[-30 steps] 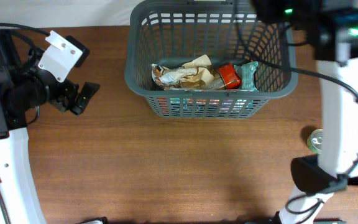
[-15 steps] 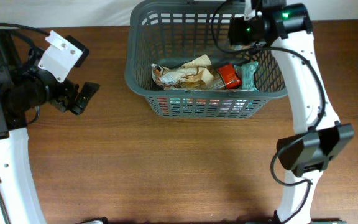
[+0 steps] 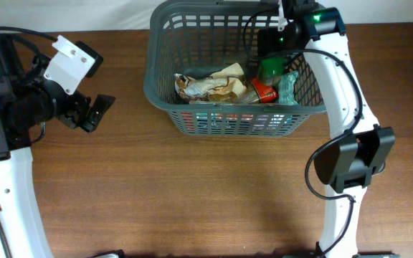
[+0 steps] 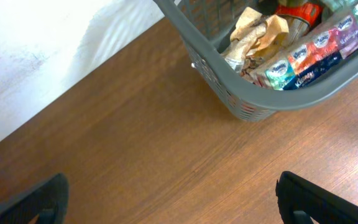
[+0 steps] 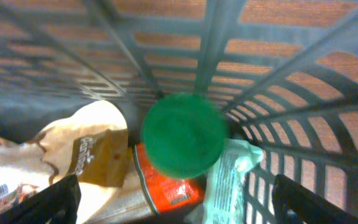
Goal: Pack container
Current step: 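Lift the green-lid jar into the basket center and open the gripper, then move the right gripper above the silver tin can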
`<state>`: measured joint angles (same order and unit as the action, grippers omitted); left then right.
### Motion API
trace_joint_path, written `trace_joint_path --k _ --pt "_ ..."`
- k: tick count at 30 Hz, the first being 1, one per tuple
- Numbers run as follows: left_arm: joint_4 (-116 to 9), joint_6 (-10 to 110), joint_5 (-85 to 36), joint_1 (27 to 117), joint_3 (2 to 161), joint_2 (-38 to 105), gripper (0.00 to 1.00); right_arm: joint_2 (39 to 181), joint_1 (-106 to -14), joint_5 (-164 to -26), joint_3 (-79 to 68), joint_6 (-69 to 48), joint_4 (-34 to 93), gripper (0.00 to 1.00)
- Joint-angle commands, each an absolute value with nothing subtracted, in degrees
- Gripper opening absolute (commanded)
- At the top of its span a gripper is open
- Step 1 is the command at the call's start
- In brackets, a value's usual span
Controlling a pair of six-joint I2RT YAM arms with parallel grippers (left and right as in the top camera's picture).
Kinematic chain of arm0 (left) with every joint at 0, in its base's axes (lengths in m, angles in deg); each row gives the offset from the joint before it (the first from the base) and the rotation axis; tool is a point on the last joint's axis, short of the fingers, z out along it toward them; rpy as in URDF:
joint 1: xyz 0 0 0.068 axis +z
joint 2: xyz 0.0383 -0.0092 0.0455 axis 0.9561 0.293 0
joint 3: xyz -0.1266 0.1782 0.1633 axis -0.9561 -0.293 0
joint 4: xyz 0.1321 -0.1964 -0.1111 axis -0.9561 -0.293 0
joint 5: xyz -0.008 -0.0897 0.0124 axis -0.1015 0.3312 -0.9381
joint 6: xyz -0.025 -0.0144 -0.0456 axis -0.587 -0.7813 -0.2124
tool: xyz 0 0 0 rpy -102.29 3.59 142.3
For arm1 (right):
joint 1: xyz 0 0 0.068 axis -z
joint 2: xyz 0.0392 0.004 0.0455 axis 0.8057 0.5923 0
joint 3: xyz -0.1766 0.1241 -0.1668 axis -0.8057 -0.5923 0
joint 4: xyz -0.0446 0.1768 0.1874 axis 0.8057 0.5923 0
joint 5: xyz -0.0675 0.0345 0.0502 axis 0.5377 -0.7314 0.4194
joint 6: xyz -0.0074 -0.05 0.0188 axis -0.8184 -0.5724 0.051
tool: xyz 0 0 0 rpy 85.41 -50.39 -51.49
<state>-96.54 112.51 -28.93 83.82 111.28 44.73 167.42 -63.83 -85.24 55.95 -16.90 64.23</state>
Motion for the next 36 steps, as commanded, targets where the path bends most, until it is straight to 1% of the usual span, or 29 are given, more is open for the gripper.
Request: trace_joint_path --k 1,2,7,11,16,19,23,30,32,36 --pt "-96.5 113.5 -29.1 84.1 111.0 44.7 0.99 162.8 -63.6 -84.9 64.2 -16.8 67.3 0.98" --pt "-96.5 113.5 -29.1 84.1 111.0 44.7 0.99 161.7 -63.4 -84.8 66.6 -16.8 68.7 1.00" --pt "-96.5 113.5 -29.1 84.1 111.0 44.7 0.99 156.5 -59.3 -82.2 77.1 -17.2 77.5 0.99" --pt "-96.5 113.5 -29.1 84.1 111.0 44.7 0.99 153.5 -50.8 -80.9 78.6 -17.2 83.3 0.99" --pt "-96.5 113.5 -29.1 84.1 111.0 44.7 0.99 154.0 -38.5 -82.9 77.5 -17.0 89.9 0.99" --pt "-96.5 113.5 -29.1 84.1 111.0 44.7 0.99 154.3 -31.9 -84.5 72.5 -16.9 90.0 0.99" --pt "-96.5 113.5 -29.1 84.1 111.0 44.7 0.99 154.3 -24.8 -88.8 65.3 -16.6 86.3 1.00" --pt "-96.5 113.5 -29.1 84.1 111.0 44.7 0.99 153.3 -23.3 -89.0 60.4 -18.4 81.7 0.99" --pt "-96.5 113.5 -29.1 84.1 111.0 44.7 0.99 150.2 -23.7 -88.7 53.0 -19.3 77.7 0.99" --pt "-96.5 113.5 -29.1 84.1 111.0 44.7 0.99 137.7 -25.6 -88.7 24.9 -19.2 62.2 0.99"
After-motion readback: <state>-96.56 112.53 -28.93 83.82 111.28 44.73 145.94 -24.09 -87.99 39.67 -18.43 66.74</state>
